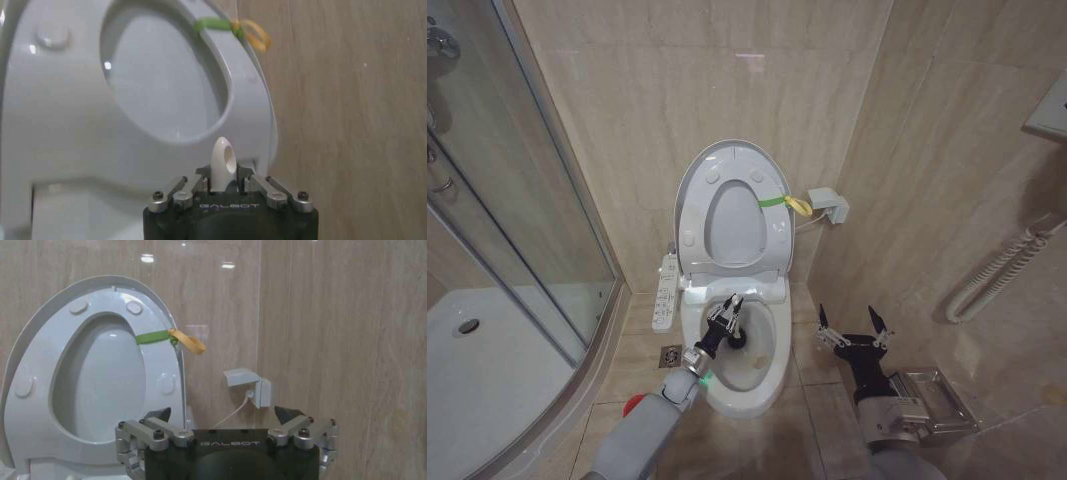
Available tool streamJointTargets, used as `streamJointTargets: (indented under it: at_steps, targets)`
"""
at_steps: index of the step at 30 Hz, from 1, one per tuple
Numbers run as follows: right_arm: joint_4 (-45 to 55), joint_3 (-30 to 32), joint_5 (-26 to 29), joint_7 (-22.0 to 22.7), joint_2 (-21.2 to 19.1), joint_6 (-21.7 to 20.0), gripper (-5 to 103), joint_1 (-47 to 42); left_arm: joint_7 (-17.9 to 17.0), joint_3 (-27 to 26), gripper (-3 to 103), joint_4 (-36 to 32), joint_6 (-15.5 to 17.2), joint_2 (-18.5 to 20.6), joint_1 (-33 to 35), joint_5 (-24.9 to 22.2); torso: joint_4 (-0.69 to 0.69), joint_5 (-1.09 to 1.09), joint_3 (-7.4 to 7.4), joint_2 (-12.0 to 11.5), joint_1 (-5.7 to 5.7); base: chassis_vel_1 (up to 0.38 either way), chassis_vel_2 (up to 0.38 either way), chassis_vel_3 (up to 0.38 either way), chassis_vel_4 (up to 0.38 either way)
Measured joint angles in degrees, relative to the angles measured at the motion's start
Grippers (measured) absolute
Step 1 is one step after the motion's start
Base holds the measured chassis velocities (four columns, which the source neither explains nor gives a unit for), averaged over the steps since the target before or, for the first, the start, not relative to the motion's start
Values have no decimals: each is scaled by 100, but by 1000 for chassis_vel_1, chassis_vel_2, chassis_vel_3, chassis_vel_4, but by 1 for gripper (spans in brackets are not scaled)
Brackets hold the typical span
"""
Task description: Open the toilet lid, clean the toilet bowl with a toilet brush, close the toilet lid, and flush.
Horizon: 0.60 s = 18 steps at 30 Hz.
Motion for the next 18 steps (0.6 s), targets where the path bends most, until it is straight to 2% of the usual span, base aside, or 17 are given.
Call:
streamJointTargets:
  at_steps: [2, 5, 6, 9, 14, 18]
  targets:
    - [0, 0, 0, 0, 0, 0, 100, 0, -47, -27, 24, -119, 1, 24, 6, 38, 0, 0, 0, 0, 0, 0, 0, 0, 0]
    - [0, 0, 0, 0, 0, 0, 100, 0, -286, 16, 24, -917, 169, 178, 186, 133, 0, 1, -1, 0, 0, 0, 0, 0, 0]
    - [0, 0, 0, 0, 0, 0, 100, 0, -286, 16, 24, -917, 169, 178, 186, 133, 0, 1, -1, 0, 0, 0, 0, 0, 0]
    - [0, 0, 0, 0, 0, 0, 100, 0, -404, 152, 24, -1620, 299, 282, 475, 163, -1, 0, -1, 0, 0, 0, 0, 0, 0]
    - [0, 0, 0, 0, 0, 0, 100, 0, -496, 281, 24, -2214, 418, 378, 726, 250, 0, 1, -1, 0, 0, 0, 0, 0, 0]
    - [0, 0, 0, 0, 0, 0, 100, 0, -507, 309, 24, -2331, 431, 404, 799, 320, 0, 1, -1, 0, 0, 0, 0, 0, 0]
